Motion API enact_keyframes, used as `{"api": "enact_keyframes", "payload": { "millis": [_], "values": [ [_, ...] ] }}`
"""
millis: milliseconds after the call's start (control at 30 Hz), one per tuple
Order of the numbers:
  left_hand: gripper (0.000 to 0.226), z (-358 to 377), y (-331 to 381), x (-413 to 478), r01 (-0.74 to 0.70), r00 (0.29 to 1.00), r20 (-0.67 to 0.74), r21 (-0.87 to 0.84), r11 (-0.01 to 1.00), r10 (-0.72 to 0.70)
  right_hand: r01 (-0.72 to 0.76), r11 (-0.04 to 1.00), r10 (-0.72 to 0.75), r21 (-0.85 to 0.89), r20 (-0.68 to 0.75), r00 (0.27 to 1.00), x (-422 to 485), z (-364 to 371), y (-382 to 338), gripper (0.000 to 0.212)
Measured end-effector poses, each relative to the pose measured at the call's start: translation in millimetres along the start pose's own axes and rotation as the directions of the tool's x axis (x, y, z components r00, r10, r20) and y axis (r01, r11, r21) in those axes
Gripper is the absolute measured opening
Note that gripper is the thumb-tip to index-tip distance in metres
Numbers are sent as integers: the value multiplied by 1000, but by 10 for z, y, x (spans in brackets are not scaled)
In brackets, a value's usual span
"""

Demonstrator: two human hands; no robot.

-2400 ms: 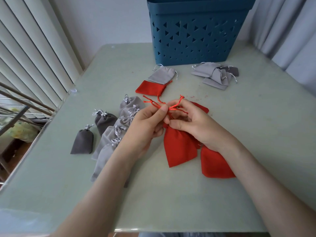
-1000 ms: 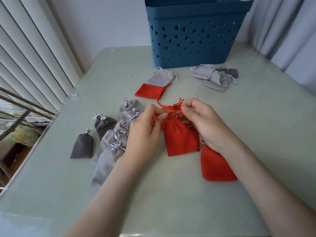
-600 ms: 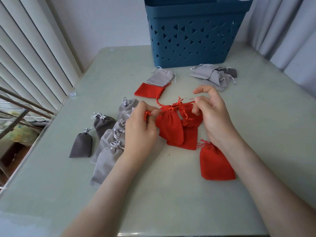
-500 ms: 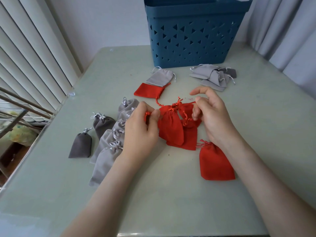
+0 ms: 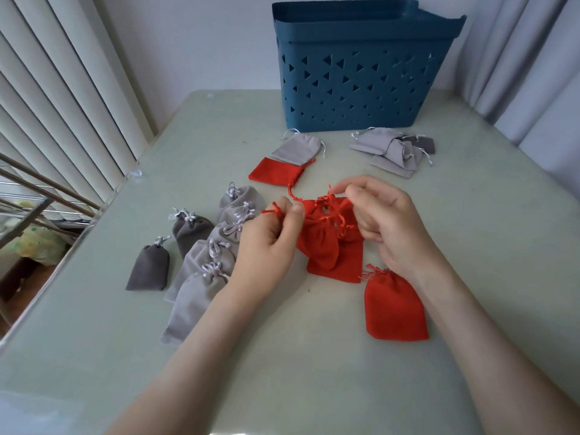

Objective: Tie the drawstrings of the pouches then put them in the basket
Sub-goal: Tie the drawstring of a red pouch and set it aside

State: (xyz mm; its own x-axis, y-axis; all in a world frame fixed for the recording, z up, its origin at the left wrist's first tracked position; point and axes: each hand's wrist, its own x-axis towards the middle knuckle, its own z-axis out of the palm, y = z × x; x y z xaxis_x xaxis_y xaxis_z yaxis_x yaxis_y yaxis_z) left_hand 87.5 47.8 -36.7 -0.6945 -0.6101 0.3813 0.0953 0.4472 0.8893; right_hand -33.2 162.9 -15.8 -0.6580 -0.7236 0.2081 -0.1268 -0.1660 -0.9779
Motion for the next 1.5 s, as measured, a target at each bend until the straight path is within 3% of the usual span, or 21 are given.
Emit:
{"api": "enact_keyframes", "payload": {
  "millis": [133,233,333,467,533,633,733,967,1167,1333,1500],
  "values": [
    [44,5,50,9,19,998,59,-74,997,-14,32,994,-14,-100,175,984,-91,145,-44,10],
    [44,0,125,16,118,991,85,-250,961,-100,34,987,3,-156,230,973,-87,157,-24,11],
    [40,-40,141,62,275,959,205,-487,829,-198,54,977,0,-208,252,968,-97,171,-20,14],
    [10,-115,80,100,219,968,244,-704,676,-59,-41,997,53,-66,201,978,-84,165,-4,18],
    [6,-117,38,104,158,973,231,-661,733,-2,-91,996,86,21,185,979,-67,150,7,14],
    [9,-69,8,78,59,978,206,-424,904,33,-133,985,110,106,201,973,-62,137,11,14],
    [11,-34,24,51,37,982,191,-251,967,12,-160,979,130,128,217,967,-65,127,-2,17],
    [16,-36,55,38,32,993,115,-279,960,1,-203,979,186,24,307,933,-66,115,30,20],
    [18,-27,31,34,51,996,83,-238,970,-32,-193,979,204,-68,234,951,-62,141,81,21],
    [17,-14,-14,43,121,992,43,-147,982,-115,3,991,11,-133,104,994,-15,187,164,10],
    [13,-29,-4,59,230,966,165,-198,953,-199,131,968,-114,-213,90,989,-38,200,153,15]
  ]
}}
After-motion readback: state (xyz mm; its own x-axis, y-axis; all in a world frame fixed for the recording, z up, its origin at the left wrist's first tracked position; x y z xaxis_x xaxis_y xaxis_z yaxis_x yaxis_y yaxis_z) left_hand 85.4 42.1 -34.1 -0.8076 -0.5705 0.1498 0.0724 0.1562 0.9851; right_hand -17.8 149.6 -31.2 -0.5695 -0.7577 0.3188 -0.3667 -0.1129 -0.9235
